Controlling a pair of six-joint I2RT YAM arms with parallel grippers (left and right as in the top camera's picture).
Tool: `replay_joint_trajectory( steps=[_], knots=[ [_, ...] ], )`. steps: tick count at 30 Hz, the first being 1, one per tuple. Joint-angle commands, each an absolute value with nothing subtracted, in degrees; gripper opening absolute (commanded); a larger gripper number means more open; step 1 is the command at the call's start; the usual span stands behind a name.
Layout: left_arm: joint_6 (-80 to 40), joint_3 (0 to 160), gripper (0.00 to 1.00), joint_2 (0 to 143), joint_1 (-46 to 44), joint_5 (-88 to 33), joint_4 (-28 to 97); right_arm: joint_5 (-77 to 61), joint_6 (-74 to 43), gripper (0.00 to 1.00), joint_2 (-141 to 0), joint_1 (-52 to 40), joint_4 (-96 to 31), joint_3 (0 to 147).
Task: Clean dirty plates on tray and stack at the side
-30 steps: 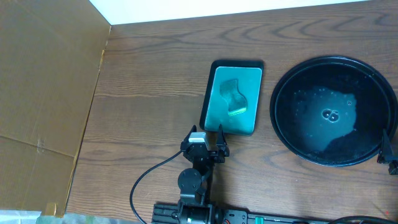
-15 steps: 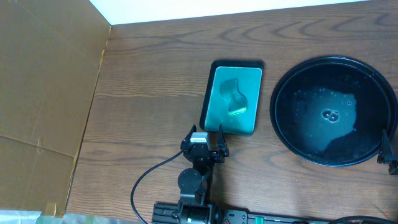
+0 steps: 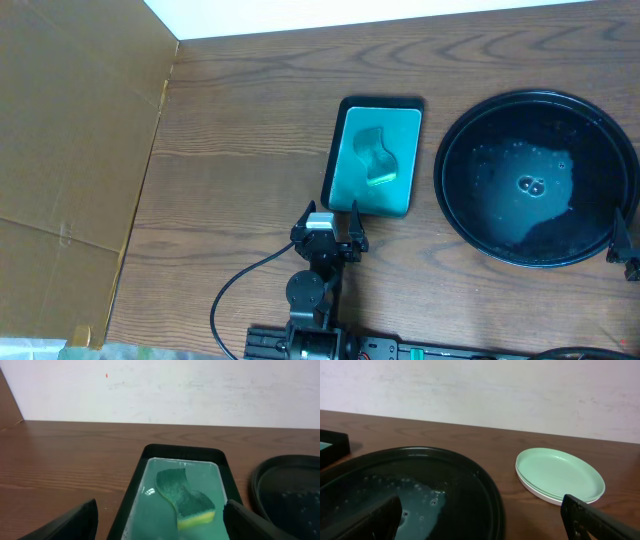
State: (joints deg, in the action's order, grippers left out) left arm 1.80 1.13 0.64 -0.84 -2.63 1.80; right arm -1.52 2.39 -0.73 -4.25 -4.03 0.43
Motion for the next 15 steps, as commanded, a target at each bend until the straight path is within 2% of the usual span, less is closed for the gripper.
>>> replay_joint_trajectory(
  steps=[1,12,15],
  knots=[
    [2.76,0.23,0.80,0.23,-0.49,-1.02,4.05,-1.56,3.29,0.99,-0.38,-3.27,-4.23,0.32],
    [2.76,0.23,0.80,0.23,-0.49,-1.02,4.05,-0.10,4.27,0.99,-0.32,-3.31,-4.49,0.32],
    [2.76,0.23,0.80,0.23,-0.49,-1.02,4.05,-0.03,0.47,0.99,-0.32,-3.31,-4.49,0.32]
  ],
)
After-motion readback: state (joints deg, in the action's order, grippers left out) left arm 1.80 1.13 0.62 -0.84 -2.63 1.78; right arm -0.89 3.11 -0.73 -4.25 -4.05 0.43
